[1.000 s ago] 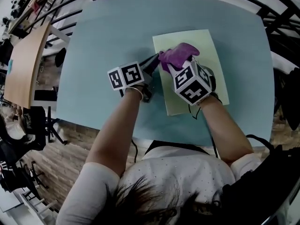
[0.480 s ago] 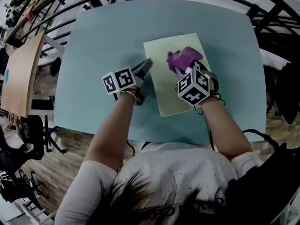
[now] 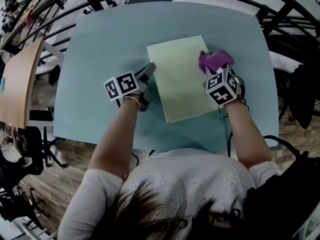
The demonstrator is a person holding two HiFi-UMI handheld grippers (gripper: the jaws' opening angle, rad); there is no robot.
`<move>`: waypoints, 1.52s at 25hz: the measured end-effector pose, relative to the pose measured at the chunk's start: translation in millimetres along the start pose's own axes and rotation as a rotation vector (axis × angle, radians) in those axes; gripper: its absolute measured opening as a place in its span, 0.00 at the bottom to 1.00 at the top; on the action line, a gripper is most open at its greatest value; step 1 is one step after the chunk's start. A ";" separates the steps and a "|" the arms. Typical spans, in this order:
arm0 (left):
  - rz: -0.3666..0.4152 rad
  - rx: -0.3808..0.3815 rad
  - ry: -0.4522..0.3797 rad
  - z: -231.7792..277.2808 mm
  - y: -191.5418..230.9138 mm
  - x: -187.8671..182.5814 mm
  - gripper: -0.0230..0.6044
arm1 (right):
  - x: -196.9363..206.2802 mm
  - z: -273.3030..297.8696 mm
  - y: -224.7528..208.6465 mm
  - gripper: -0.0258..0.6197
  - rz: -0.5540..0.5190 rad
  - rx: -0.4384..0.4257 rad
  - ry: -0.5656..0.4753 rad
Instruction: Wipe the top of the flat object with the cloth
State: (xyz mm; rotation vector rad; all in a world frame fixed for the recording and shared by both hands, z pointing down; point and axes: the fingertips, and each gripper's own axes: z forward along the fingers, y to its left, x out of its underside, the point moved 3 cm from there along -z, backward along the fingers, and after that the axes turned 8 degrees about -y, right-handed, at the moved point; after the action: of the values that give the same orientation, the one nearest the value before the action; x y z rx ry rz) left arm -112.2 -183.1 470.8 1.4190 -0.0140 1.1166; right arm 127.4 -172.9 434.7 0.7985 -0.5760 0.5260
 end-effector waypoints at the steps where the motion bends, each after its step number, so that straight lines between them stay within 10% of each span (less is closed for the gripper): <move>1: -0.004 0.003 -0.001 -0.2 0.4 0.2 0.23 | 3.3 -1.1 -2.6 0.09 0.016 0.012 0.004; 6: -0.011 0.004 -0.014 -3.1 2.8 -0.9 0.22 | 16.8 -9.2 -19.3 0.09 0.170 0.062 0.032; 10: -0.021 0.011 -0.006 -1.5 2.0 -0.3 0.22 | -33.9 -28.4 -22.6 0.09 0.236 0.054 -0.176; 17: -0.021 0.009 -0.007 -1.4 1.2 -0.4 0.22 | -197.0 -81.4 60.7 0.09 0.487 -0.536 -0.788; 28: -0.009 0.011 -0.006 -1.9 1.3 -1.3 0.21 | -121.2 -7.1 154.3 0.09 -0.041 -0.475 -0.301; 38: 0.002 0.004 -0.011 -0.7 1.3 0.1 0.21 | -57.4 -1.5 91.3 0.09 0.033 -0.277 -0.144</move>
State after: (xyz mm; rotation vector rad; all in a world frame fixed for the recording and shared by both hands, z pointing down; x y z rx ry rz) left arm -113.3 -182.8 471.7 1.4292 -0.0207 1.1106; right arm 28.6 -130.4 442.6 0.5668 -0.7777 0.4092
